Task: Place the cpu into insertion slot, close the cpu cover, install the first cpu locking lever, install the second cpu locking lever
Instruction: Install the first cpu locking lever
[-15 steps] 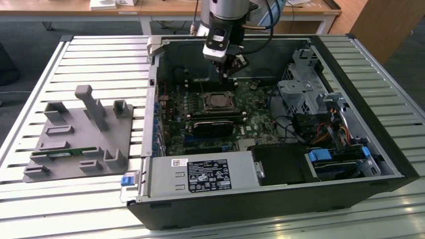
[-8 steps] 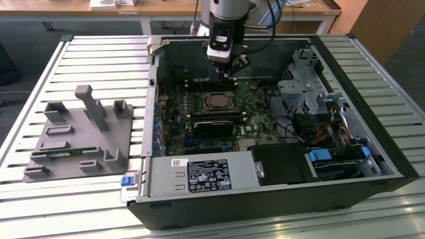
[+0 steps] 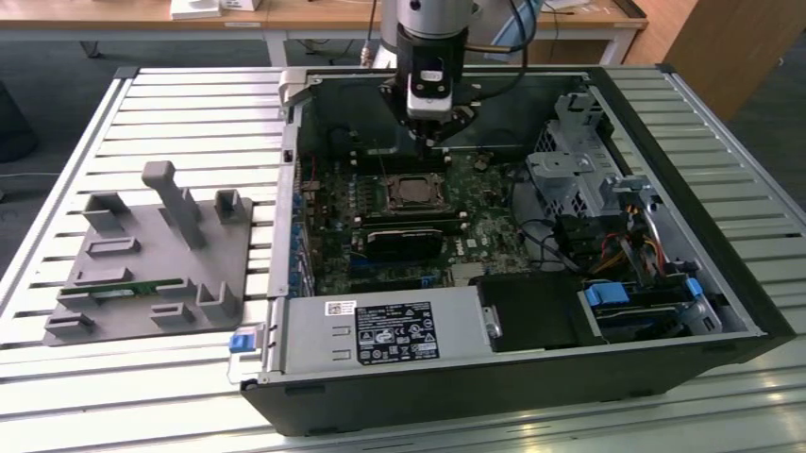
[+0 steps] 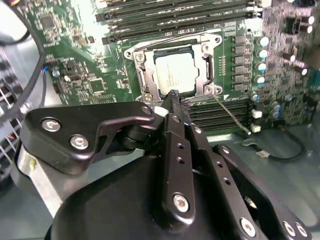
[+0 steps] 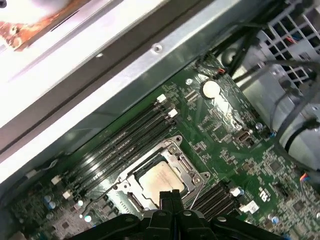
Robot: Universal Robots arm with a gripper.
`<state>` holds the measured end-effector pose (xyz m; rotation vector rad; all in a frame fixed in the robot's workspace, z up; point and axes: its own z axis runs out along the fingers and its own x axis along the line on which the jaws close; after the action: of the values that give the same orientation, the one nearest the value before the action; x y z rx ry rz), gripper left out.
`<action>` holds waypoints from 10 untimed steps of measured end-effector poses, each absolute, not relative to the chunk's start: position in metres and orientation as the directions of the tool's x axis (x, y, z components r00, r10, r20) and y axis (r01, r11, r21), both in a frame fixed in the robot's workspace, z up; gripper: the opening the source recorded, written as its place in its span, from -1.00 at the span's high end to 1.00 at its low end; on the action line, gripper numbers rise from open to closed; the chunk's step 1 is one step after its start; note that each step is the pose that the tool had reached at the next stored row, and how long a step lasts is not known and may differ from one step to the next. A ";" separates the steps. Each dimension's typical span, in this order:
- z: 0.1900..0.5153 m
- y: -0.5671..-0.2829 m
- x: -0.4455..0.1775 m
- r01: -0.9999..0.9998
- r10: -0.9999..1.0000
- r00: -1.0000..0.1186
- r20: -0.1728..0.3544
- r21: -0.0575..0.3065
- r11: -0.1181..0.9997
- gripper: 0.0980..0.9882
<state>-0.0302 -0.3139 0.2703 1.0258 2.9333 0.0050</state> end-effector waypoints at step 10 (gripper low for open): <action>0.270 -0.314 -0.030 0.478 0.479 -0.877 -0.031 0.014 0.878 0.98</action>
<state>-0.0302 -0.3139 0.2701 0.7675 3.0116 0.0095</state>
